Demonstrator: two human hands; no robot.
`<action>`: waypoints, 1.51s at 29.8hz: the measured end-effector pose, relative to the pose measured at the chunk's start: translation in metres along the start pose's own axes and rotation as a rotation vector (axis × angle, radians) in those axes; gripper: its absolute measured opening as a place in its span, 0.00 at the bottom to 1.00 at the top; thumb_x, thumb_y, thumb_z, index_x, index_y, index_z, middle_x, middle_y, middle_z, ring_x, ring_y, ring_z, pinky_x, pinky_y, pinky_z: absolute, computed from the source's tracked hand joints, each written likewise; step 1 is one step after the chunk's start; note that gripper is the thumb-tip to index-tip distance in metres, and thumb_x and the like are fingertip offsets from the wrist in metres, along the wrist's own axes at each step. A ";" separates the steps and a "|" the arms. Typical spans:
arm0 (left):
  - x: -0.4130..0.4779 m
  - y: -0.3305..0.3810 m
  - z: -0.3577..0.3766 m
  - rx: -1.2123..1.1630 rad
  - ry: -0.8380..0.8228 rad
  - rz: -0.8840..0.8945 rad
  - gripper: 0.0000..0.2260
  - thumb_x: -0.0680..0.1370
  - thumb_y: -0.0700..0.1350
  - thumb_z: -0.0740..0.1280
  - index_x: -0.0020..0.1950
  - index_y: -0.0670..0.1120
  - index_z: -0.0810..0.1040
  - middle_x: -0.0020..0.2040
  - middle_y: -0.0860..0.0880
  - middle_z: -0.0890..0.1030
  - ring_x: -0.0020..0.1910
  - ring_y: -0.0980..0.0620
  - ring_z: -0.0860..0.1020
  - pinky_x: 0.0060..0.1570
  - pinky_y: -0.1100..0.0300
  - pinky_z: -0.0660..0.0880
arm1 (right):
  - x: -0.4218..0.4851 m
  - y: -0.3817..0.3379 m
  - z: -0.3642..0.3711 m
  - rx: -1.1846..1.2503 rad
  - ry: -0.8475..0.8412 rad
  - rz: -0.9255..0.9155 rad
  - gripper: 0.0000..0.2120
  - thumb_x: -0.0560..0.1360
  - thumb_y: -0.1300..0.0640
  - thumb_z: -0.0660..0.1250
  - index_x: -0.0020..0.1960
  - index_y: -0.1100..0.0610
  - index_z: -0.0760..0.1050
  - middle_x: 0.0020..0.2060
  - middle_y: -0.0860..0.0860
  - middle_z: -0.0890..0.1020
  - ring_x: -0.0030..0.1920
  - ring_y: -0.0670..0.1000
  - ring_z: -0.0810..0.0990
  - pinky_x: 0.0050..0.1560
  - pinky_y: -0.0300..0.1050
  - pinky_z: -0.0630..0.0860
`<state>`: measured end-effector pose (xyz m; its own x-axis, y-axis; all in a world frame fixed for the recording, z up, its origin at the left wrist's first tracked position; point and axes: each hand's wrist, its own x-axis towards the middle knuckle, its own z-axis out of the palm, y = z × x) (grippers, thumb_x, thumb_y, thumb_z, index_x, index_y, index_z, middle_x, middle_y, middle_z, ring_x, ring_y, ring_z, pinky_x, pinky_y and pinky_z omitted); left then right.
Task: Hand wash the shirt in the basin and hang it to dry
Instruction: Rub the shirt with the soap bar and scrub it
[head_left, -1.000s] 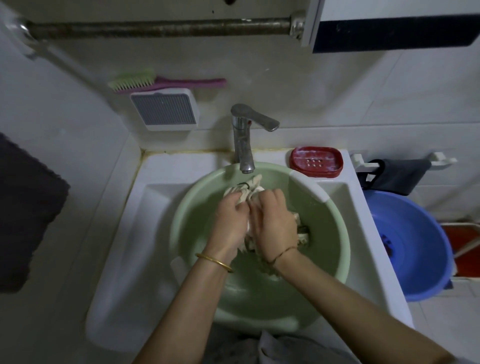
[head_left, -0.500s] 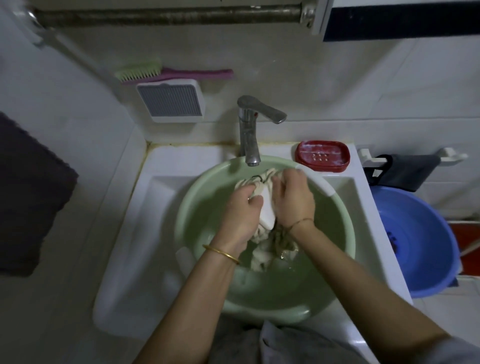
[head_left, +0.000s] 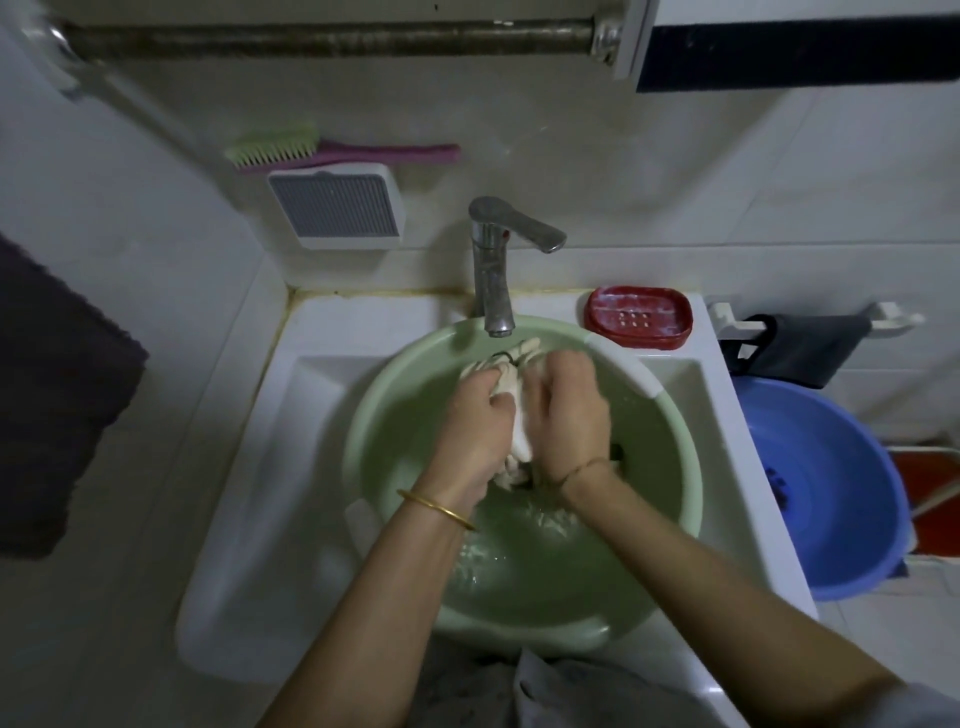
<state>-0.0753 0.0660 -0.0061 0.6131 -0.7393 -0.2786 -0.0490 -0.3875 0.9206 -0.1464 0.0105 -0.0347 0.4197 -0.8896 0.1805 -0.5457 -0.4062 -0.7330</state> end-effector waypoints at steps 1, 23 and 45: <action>0.002 0.000 -0.003 -0.040 -0.018 -0.010 0.14 0.76 0.34 0.58 0.54 0.45 0.79 0.52 0.43 0.81 0.51 0.44 0.79 0.53 0.53 0.74 | -0.015 -0.005 0.001 0.024 -0.005 -0.103 0.11 0.79 0.54 0.57 0.44 0.61 0.69 0.43 0.57 0.71 0.39 0.55 0.70 0.38 0.51 0.66; 0.003 0.002 -0.006 -0.261 -0.139 -0.115 0.16 0.72 0.28 0.59 0.49 0.45 0.79 0.46 0.43 0.81 0.48 0.44 0.79 0.51 0.53 0.74 | -0.018 0.000 0.001 0.070 0.005 -0.198 0.10 0.79 0.55 0.58 0.42 0.60 0.68 0.39 0.53 0.67 0.35 0.49 0.65 0.34 0.43 0.60; 0.005 0.014 0.027 0.289 0.027 0.249 0.12 0.80 0.50 0.60 0.54 0.42 0.75 0.44 0.48 0.77 0.44 0.48 0.76 0.40 0.58 0.69 | 0.010 0.045 -0.036 1.034 -0.158 0.598 0.07 0.76 0.54 0.66 0.44 0.57 0.78 0.34 0.53 0.80 0.33 0.51 0.76 0.34 0.44 0.72</action>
<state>-0.0943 0.0416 -0.0022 0.5745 -0.8172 -0.0454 -0.4172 -0.3401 0.8428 -0.1930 -0.0247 -0.0420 0.4223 -0.8153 -0.3961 0.1249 0.4852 -0.8654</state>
